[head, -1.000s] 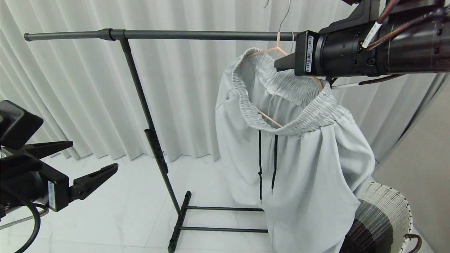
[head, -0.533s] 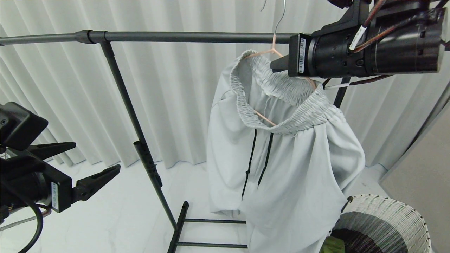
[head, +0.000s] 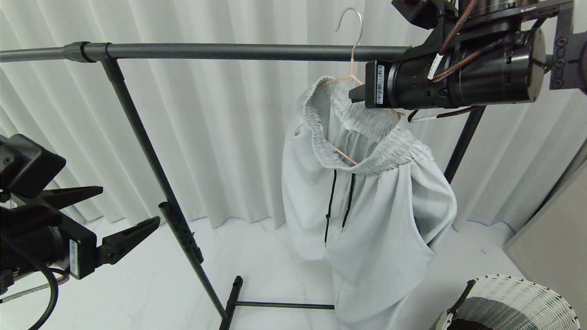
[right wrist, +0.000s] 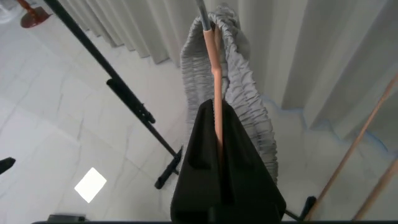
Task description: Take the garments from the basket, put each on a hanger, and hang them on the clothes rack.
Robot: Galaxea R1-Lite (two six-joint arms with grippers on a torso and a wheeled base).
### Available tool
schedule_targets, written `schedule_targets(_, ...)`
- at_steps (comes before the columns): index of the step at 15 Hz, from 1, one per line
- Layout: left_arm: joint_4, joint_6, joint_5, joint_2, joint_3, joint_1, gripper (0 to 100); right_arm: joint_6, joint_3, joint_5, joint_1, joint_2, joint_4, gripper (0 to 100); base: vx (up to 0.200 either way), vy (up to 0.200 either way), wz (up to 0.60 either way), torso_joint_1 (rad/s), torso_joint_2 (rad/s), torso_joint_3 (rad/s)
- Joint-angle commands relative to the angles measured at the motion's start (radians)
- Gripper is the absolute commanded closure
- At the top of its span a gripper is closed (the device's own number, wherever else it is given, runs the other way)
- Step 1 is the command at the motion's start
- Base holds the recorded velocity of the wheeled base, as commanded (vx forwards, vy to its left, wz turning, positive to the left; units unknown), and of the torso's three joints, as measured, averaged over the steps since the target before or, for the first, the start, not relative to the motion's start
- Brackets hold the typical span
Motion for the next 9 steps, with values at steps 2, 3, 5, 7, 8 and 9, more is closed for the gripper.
schedule_targets(2,-0.001,0.001,0.000,0.002,0.000,-0.030,0,-0.003,-0.056,0.001,-0.051,0.053,0.002,100,0.000,0.000,0.00,0.000,0.00,0.000)
schedule_targets(3,-0.001,0.002,0.000,0.002,0.000,-0.033,0,-0.003,-0.079,0.001,-0.062,0.069,0.007,100,0.000,0.000,0.00,0.000,0.00,0.000)
schedule_targets(5,-0.001,0.002,0.000,0.003,0.000,-0.041,0,-0.005,-0.104,0.001,-0.088,0.105,0.007,100,0.000,0.000,0.00,0.000,0.00,0.000)
schedule_targets(7,-0.001,0.002,0.001,0.005,-0.002,-0.043,0,-0.005,-0.107,-0.001,-0.102,0.134,0.005,100,0.000,0.000,0.00,0.000,0.00,0.000)
schedule_targets(8,-0.001,0.002,0.001,0.003,-0.002,-0.044,0,-0.005,-0.107,-0.009,-0.102,0.143,0.005,100,0.000,0.000,0.00,0.000,0.00,0.000)
schedule_targets(9,-0.001,0.002,0.001,0.003,-0.002,-0.047,0,-0.005,-0.107,-0.015,-0.102,0.154,0.005,100,0.000,0.000,0.00,0.000,0.00,0.000)
